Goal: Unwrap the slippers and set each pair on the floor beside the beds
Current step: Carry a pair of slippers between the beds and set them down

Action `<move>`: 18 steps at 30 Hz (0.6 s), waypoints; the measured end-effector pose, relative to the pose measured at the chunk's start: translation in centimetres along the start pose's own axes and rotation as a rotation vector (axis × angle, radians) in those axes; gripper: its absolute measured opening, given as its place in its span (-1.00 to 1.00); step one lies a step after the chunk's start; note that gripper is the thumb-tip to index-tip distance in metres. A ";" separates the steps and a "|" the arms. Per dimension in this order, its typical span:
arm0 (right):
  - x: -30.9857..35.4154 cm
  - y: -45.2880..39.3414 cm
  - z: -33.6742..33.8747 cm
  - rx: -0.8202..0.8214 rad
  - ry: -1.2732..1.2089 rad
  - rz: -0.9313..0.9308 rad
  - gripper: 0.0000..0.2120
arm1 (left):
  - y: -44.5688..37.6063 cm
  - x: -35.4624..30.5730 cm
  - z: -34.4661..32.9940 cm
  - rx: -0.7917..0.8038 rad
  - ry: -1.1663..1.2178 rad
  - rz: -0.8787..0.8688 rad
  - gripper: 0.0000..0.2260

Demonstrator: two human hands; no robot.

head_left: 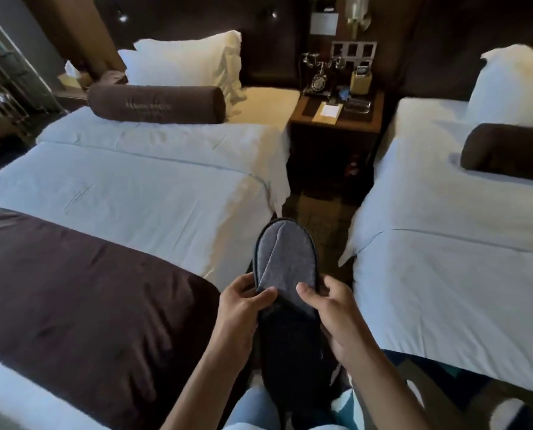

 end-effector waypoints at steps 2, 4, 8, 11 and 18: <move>0.7 -2.5 0.8 -0.069 0.009 0.004 -0.28 | -2.9 -1.1 -1.6 0.043 -0.011 0.030 -0.74; 1.4 -5.0 1.3 -0.109 -0.008 -0.002 -0.26 | -6.1 -2.2 -3.0 0.082 -0.037 0.043 -0.72; 2.7 -11.3 1.8 -0.197 -0.017 -0.015 -0.13 | -12.9 -5.1 -5.4 0.153 -0.071 0.052 -0.71; 4.0 -16.8 1.8 -0.269 -0.025 -0.027 -0.05 | -18.5 -8.0 -7.1 0.200 -0.083 0.064 -0.72; 7.9 -28.2 1.2 -0.333 -0.111 -0.042 0.06 | -29.1 -15.5 -10.8 0.301 -0.118 0.094 -0.73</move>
Point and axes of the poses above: each hand's wrist, its own y-axis away from the middle knuckle, its own z-axis out of the back of the hand, x = y × z, the point moved 9 cm from there along -y, towards the middle knuckle, and after that the axes turned 7 degrees about z, right-handed, at the moved point
